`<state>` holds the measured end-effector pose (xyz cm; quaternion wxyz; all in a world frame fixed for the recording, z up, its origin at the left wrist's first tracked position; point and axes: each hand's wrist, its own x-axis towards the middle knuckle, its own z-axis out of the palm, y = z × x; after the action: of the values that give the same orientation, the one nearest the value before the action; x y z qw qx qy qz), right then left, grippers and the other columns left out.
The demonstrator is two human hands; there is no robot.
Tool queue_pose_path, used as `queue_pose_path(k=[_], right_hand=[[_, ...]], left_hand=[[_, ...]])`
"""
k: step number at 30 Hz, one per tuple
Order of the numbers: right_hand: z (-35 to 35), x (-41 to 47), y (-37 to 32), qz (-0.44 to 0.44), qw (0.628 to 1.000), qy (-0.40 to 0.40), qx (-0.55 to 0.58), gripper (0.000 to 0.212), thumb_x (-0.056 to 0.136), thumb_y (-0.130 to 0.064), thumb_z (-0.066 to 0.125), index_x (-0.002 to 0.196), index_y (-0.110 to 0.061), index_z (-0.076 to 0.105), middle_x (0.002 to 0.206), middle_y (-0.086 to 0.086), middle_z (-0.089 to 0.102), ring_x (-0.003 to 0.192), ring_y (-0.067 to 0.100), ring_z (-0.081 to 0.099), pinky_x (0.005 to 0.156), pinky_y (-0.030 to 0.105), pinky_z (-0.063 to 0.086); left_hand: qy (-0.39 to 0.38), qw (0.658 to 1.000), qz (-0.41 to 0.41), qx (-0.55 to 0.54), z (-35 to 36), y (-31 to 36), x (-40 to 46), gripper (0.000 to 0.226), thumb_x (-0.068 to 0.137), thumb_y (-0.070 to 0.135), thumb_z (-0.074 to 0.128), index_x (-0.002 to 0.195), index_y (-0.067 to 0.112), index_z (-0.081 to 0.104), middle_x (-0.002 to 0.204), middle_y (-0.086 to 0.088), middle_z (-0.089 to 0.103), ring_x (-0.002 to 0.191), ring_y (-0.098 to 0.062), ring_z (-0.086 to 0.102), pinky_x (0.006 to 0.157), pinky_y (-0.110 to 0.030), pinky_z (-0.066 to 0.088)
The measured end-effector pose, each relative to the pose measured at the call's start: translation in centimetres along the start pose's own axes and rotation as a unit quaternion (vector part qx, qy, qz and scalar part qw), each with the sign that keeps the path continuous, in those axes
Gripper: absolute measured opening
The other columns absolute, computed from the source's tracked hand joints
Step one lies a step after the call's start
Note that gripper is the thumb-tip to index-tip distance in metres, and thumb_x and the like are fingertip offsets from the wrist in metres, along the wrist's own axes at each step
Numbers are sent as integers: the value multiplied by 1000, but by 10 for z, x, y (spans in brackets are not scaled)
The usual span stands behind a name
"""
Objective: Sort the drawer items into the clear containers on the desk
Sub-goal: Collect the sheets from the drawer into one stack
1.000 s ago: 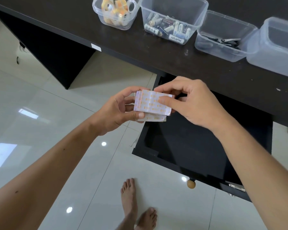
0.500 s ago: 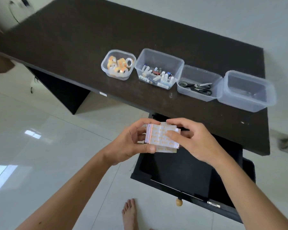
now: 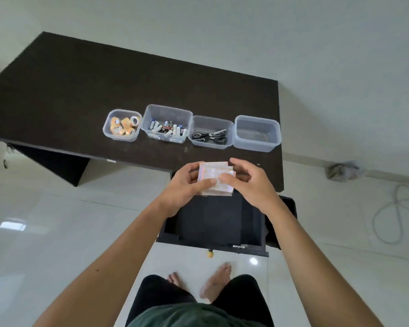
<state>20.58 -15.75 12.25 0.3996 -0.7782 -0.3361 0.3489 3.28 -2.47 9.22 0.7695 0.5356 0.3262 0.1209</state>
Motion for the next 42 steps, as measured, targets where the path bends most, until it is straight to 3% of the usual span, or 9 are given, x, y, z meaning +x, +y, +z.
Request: queue_pose_path(k=[4, 10, 14, 16, 19, 26, 32, 37, 42], right_hand=[[-30, 8, 7, 14, 999, 19, 26, 68, 81, -57, 84, 141, -30, 65, 124, -16, 75, 112, 3, 73, 99, 32, 61], [-74, 40, 28, 43, 994, 17, 104, 41, 89, -36, 85, 128, -30, 70, 117, -12, 79, 111, 9, 75, 94, 41, 65], [-103, 79, 36, 62, 992, 47, 104, 54, 78, -53, 85, 126, -34, 70, 120, -10, 77, 112, 13, 75, 94, 47, 65], [-118, 104, 37, 62, 993, 54, 90, 64, 77, -57, 83, 132, -30, 67, 123, -8, 74, 111, 17, 75, 91, 46, 66], [-139, 144, 40, 68, 991, 56, 98, 45, 92, -35, 83, 133, -26, 66, 124, -7, 71, 111, 18, 74, 86, 40, 67], [-163, 221, 60, 111, 994, -8, -3, 44, 97, -33, 76, 138, -23, 62, 121, -7, 71, 102, 11, 71, 71, 23, 61], [-157, 247, 86, 138, 981, -90, -101, 17, 99, -33, 74, 112, -25, 67, 104, -2, 77, 96, 23, 75, 95, 51, 62], [-150, 260, 88, 144, 976, -101, -131, 56, 100, -29, 71, 150, -22, 47, 125, -3, 66, 107, 24, 72, 99, 47, 60], [-149, 267, 86, 152, 974, -93, -143, 55, 103, -25, 68, 153, -19, 45, 137, 3, 65, 117, 27, 68, 98, 39, 57]], left_hand=[[-22, 1000, -2, 1, 24, 20, 26, 63, 87, 15, 85, 141, 14, 52, 124, -8, 77, 112, -23, 74, 94, -44, 58], [-37, 999, -9, 3, 59, 34, 87, 60, 89, 15, 83, 142, 18, 55, 124, -9, 77, 115, -27, 73, 91, -37, 58], [-12, 999, 11, 50, 83, 39, 136, 59, 88, 28, 86, 142, 24, 63, 125, -2, 75, 119, -25, 71, 100, -42, 60], [11, 995, 31, 90, 95, 44, 164, 53, 90, 33, 83, 139, 24, 66, 125, 2, 76, 117, -20, 72, 101, -43, 60], [45, 983, 55, 168, 109, 48, 205, 44, 96, 34, 76, 136, 20, 67, 122, 4, 76, 113, -14, 72, 100, -37, 60], [54, 946, -8, 319, 126, 54, 281, 28, 103, 32, 65, 127, 17, 63, 115, 2, 73, 104, -18, 68, 92, -38, 56], [27, 904, -105, 413, 120, 35, 307, 36, 98, 36, 70, 116, 7, 57, 92, -6, 61, 85, -26, 60, 77, -46, 53], [41, 873, -129, 468, 130, 32, 314, 47, 100, 30, 71, 129, 5, 44, 109, -12, 58, 91, -25, 55, 71, -34, 40], [48, 870, -165, 463, 135, 36, 326, 57, 101, 30, 70, 143, 6, 40, 128, -13, 61, 102, -26, 57, 78, -32, 42]])
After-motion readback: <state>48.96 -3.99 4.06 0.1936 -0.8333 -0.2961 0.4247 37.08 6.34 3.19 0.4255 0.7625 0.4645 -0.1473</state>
